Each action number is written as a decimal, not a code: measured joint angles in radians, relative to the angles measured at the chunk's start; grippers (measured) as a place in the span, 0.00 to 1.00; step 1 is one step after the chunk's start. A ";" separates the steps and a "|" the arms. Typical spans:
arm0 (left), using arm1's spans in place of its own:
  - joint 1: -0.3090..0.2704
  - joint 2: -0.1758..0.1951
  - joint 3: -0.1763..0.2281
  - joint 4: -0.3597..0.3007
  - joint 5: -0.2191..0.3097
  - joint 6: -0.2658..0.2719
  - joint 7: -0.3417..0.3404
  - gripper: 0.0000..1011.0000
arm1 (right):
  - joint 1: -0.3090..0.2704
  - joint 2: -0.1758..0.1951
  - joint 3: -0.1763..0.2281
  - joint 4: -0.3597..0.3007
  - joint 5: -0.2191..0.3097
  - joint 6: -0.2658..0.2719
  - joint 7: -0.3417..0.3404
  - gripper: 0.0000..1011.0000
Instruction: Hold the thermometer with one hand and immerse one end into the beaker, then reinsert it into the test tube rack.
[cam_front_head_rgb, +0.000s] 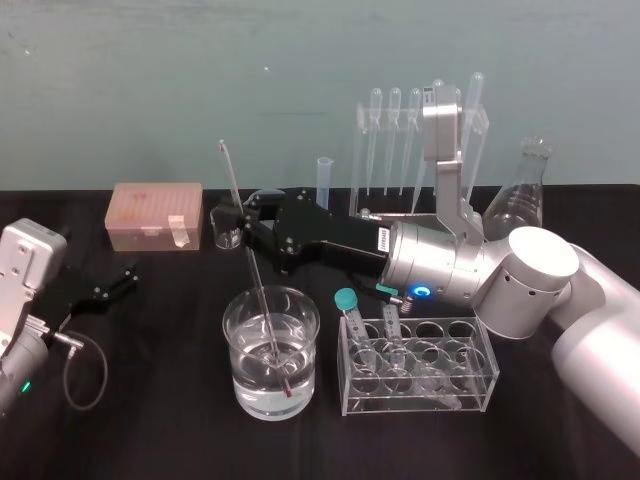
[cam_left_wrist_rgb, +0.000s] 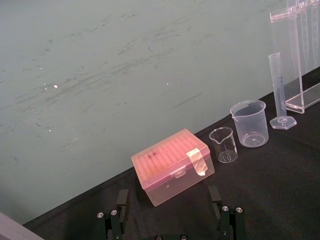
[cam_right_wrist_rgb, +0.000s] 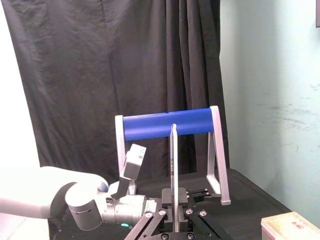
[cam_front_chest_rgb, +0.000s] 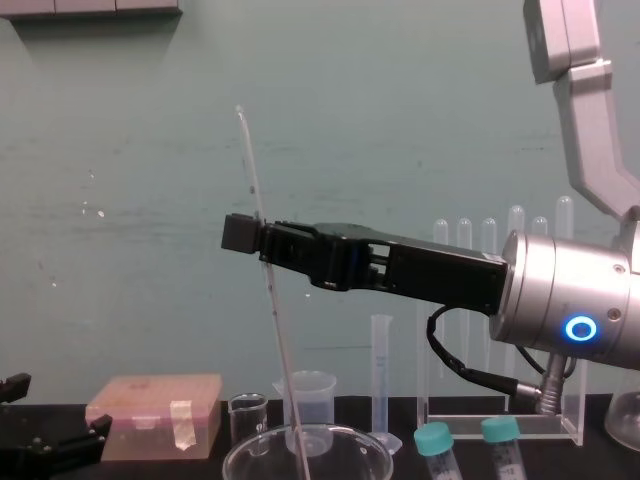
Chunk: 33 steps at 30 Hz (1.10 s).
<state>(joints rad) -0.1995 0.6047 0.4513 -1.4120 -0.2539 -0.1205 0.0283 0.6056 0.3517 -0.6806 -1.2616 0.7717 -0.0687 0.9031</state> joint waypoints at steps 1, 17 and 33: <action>0.000 0.000 0.000 0.000 0.000 0.000 0.000 1.00 | 0.000 0.000 0.000 0.000 0.000 0.000 0.000 0.06; 0.000 0.000 0.000 0.000 0.000 0.000 0.000 1.00 | 0.000 -0.001 -0.003 0.001 -0.001 0.000 0.000 0.06; 0.000 0.000 0.000 0.000 0.000 0.000 0.000 1.00 | -0.001 0.000 -0.005 0.002 -0.001 0.002 0.001 0.06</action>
<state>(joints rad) -0.1995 0.6047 0.4514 -1.4120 -0.2539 -0.1205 0.0283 0.6046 0.3513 -0.6857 -1.2599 0.7705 -0.0667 0.9040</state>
